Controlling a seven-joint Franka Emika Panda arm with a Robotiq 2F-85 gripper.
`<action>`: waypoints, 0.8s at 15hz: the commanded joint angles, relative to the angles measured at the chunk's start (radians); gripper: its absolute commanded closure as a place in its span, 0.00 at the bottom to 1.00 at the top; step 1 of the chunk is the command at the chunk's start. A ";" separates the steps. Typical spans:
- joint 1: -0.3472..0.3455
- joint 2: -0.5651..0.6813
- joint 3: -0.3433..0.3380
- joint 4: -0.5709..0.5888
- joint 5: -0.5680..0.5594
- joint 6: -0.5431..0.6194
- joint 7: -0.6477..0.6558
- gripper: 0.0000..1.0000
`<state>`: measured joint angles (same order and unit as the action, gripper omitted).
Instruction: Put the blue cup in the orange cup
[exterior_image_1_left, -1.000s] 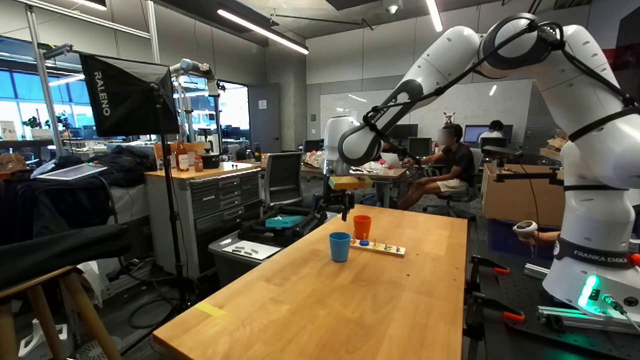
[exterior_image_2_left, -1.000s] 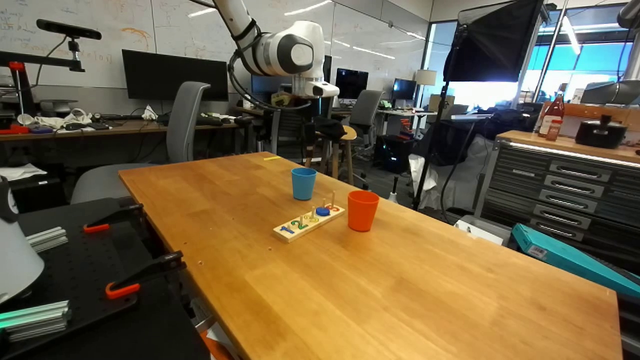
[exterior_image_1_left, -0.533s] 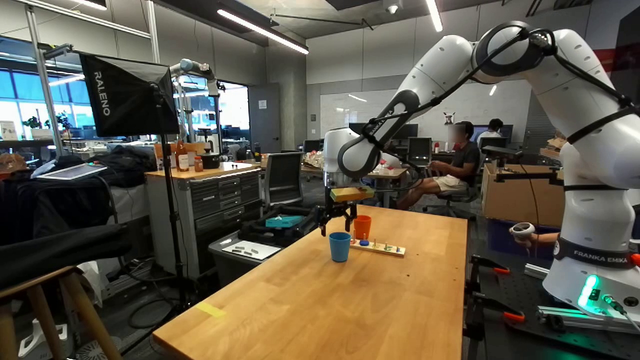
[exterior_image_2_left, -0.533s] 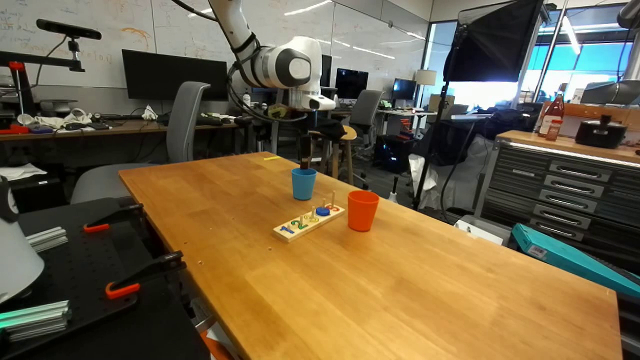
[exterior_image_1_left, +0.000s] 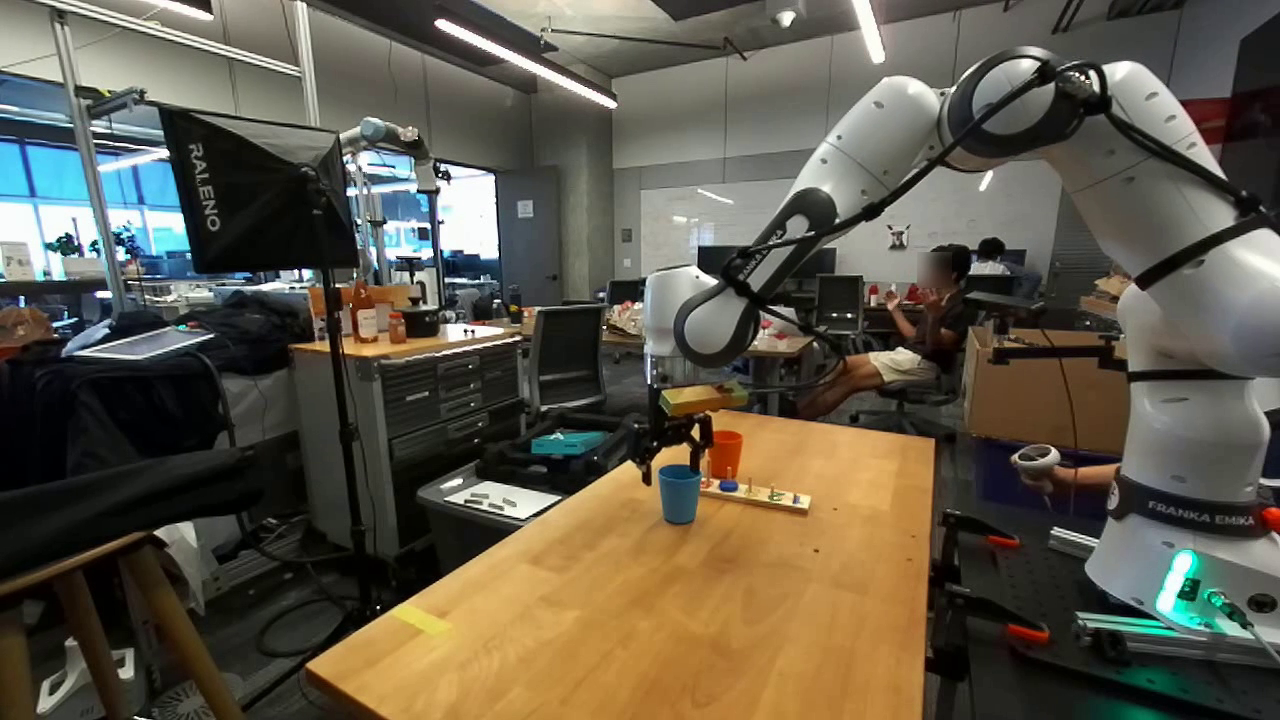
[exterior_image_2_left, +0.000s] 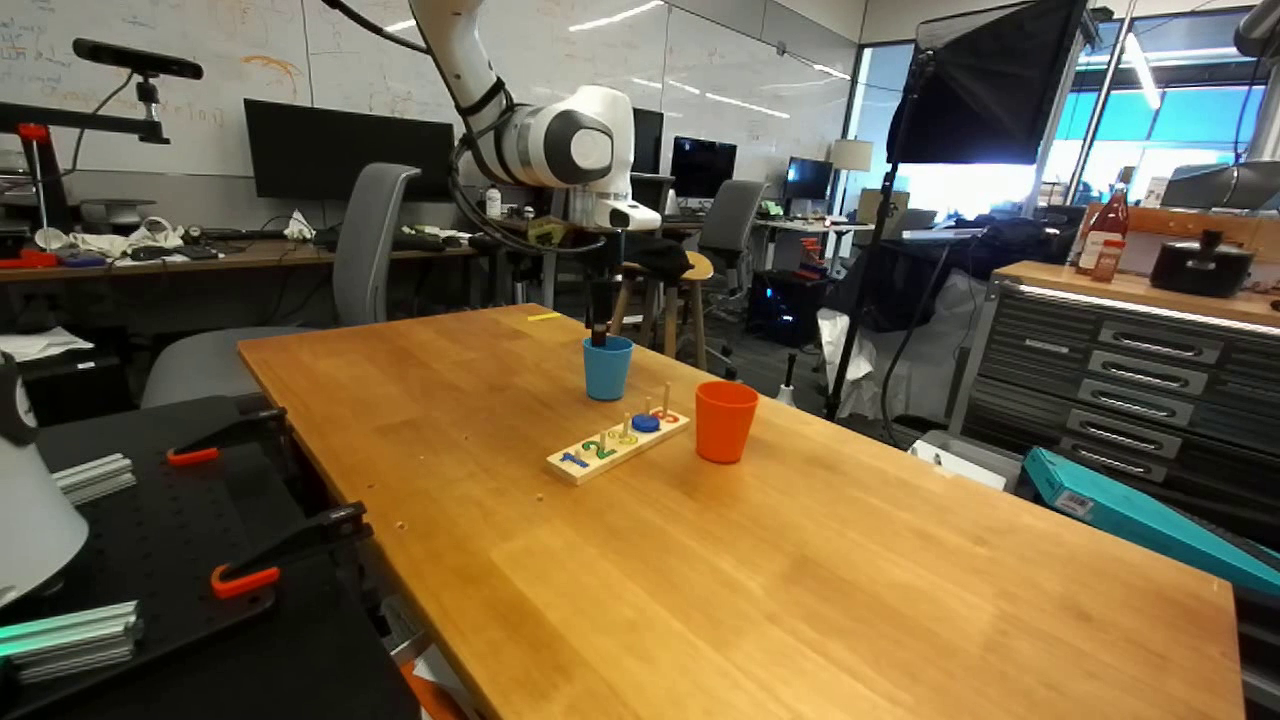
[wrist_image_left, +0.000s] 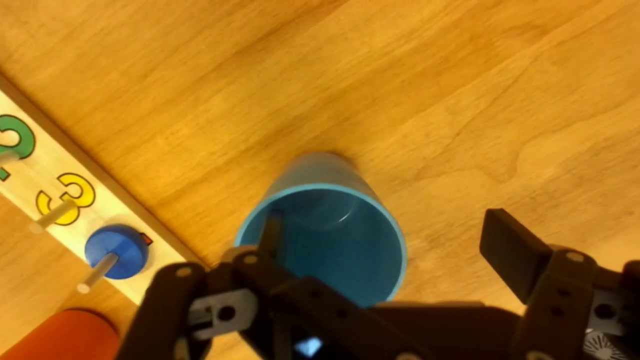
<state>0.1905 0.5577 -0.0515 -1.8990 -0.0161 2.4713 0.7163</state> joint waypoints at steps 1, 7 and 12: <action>0.021 0.034 -0.020 0.035 -0.011 0.024 0.019 0.00; 0.021 0.058 -0.013 0.048 0.001 0.044 0.009 0.51; 0.019 0.062 -0.014 0.058 0.008 0.048 0.009 0.89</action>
<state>0.1972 0.5917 -0.0514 -1.8847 -0.0161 2.5087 0.7163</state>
